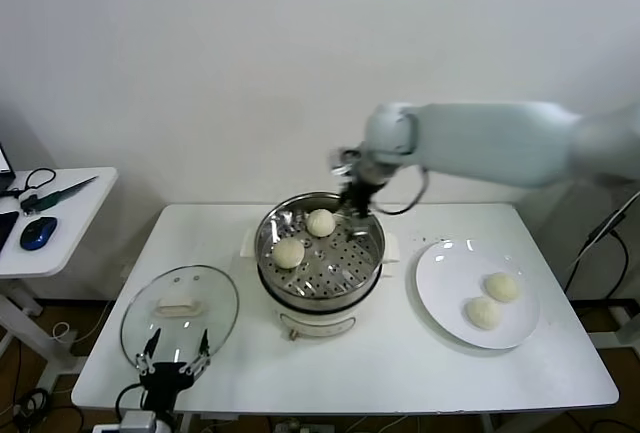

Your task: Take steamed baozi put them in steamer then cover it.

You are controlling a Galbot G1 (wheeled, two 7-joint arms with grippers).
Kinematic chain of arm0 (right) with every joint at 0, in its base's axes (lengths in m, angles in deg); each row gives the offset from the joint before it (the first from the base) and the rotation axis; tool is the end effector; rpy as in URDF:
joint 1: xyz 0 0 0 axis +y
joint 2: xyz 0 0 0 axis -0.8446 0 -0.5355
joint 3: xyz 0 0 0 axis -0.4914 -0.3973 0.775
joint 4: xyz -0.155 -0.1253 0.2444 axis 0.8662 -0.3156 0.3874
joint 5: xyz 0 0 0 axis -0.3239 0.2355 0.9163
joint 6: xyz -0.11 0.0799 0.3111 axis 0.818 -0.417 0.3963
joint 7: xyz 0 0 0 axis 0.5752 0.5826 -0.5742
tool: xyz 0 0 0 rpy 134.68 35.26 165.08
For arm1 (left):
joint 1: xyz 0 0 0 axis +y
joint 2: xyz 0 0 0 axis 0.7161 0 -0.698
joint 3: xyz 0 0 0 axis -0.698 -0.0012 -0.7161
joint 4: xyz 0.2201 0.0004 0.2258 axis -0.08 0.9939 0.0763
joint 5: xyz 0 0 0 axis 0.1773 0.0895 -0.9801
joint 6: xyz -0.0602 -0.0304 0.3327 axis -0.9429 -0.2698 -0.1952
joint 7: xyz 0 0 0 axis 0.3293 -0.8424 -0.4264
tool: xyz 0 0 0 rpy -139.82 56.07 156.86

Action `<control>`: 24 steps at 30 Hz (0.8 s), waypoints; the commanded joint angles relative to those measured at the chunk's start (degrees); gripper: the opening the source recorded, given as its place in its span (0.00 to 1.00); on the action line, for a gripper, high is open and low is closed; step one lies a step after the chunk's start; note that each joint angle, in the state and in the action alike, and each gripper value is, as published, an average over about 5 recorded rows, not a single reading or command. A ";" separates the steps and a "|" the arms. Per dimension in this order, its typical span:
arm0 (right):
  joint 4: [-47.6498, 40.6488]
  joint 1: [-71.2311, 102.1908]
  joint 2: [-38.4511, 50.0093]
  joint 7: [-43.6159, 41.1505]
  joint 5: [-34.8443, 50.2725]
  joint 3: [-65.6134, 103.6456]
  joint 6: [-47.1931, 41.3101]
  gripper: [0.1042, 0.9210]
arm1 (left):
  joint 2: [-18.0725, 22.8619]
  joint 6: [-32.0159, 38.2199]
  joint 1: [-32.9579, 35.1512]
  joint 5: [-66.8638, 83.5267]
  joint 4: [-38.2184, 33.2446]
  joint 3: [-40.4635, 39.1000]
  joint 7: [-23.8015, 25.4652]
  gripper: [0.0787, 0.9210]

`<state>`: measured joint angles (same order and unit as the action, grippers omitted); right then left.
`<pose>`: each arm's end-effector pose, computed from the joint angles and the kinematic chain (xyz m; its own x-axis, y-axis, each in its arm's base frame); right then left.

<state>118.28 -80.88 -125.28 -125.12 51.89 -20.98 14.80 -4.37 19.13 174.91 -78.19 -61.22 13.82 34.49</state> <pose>0.5042 0.0177 -0.0219 -0.1728 -0.1748 0.9693 -0.9723 -0.1270 -0.1962 0.1315 0.0525 -0.3179 -0.9498 -0.1175 0.2900 -0.0755 0.9855 0.1520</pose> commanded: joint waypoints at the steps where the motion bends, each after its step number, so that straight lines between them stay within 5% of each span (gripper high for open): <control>1: 8.20 -1.79 23.70 -4.95 -13.30 -7.49 5.57 0.88 | -0.15 0.00 0.00 0.04 0.05 0.00 0.00 0.88; 11: 3.08 19.72 30.44 -3.35 -27.02 7.09 5.18 0.88 | 0.22 0.00 0.31 -0.19 0.05 0.10 -0.05 0.88; 24: -3.24 36.47 29.44 -0.91 -33.20 20.57 4.35 0.88 | 0.61 0.54 1.00 -0.18 0.61 0.05 -0.33 0.88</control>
<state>117.89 -57.38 -99.08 -126.90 25.27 -9.63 18.92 -3.70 19.62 175.79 -78.36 -60.73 13.89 34.17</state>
